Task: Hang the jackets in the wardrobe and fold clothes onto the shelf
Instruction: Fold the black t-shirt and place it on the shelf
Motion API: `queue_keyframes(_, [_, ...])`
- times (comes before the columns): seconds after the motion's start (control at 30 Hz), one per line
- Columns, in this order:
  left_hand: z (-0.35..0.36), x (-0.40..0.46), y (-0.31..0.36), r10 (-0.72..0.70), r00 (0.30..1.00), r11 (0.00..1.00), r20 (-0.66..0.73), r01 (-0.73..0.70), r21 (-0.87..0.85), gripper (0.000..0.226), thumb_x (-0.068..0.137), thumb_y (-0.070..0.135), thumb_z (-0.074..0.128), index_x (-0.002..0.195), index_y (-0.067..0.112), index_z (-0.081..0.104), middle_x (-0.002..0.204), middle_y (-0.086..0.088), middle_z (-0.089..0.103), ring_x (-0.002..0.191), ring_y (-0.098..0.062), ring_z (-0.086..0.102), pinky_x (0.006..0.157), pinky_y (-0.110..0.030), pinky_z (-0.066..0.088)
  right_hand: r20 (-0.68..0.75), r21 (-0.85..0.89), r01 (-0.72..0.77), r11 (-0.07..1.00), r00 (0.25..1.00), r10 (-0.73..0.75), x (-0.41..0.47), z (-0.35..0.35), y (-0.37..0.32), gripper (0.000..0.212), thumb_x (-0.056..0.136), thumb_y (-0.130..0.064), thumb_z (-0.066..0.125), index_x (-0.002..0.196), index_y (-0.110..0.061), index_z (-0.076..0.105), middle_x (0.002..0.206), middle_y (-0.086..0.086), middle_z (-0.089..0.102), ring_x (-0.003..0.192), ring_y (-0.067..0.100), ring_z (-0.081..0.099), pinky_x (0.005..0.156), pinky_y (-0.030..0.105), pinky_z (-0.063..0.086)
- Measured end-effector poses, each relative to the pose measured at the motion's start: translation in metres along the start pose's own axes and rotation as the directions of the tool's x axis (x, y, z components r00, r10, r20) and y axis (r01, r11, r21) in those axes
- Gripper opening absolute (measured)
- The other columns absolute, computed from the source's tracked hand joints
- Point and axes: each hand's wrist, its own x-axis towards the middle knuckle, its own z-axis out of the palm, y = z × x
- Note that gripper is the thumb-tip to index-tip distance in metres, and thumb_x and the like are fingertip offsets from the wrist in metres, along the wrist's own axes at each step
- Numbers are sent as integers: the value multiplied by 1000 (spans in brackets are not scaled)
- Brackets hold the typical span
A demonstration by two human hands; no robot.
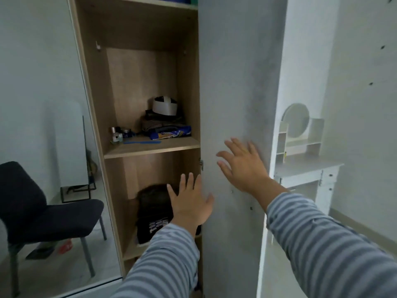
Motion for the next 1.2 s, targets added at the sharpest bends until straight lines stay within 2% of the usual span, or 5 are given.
queue_keyframes(0.23, [-20, 0, 89, 148, 949, 982, -277, -174, -71, 97, 81, 81, 23, 149, 27, -18, 157, 4, -27, 144, -21, -28, 108, -61, -19, -530, 13, -139, 990, 839, 125, -16, -60, 50, 56, 94, -32, 38, 147, -19, 29, 158, 12, 19, 147, 29, 16, 117, 53, 15])
queue_keyframes(0.4, [-29, 10, 125, 187, 926, 974, -326, -219, -63, 112, 69, 89, 25, 140, 26, -36, 153, 2, -35, 141, -26, -32, 105, -62, -21, -291, 309, -329, 892, 860, 418, -13, -58, 71, 69, 100, -41, 31, 153, -11, -3, 162, 4, -1, 149, 18, 0, 121, 45, 4])
queue_keyframes(0.63, [-33, 19, 124, 158, 899, 985, -409, -170, 6, 119, 71, 85, 38, 144, 21, -30, 154, -3, -36, 141, -27, -33, 110, -64, -14, -222, 203, -316, 927, 907, 358, -19, -44, 61, 63, 101, -46, 22, 153, -17, 4, 161, -6, -6, 148, 13, -8, 119, 49, 0])
queue_keyframes(0.8, [-39, 6, 79, 176, 854, 984, -490, -157, 81, 116, 68, 86, 33, 148, 22, -21, 157, -4, -29, 144, -27, -27, 109, -63, -16, -241, 160, -157, 974, 951, 193, -16, -47, 43, 65, 95, -58, 10, 147, -31, -19, 160, -5, -14, 148, 15, -11, 120, 50, 0])
queue_keyframes(1.2, [-84, -32, -84, 121, 795, 937, -594, 106, 333, 107, 72, 81, 34, 154, 16, 9, 162, -6, 1, 149, -29, -1, 112, -65, -2, -263, 353, 156, 923, 963, -63, 46, -16, -91, 69, 90, -67, 13, 146, -43, -18, 159, -4, -22, 147, 20, -16, 113, 51, -10])
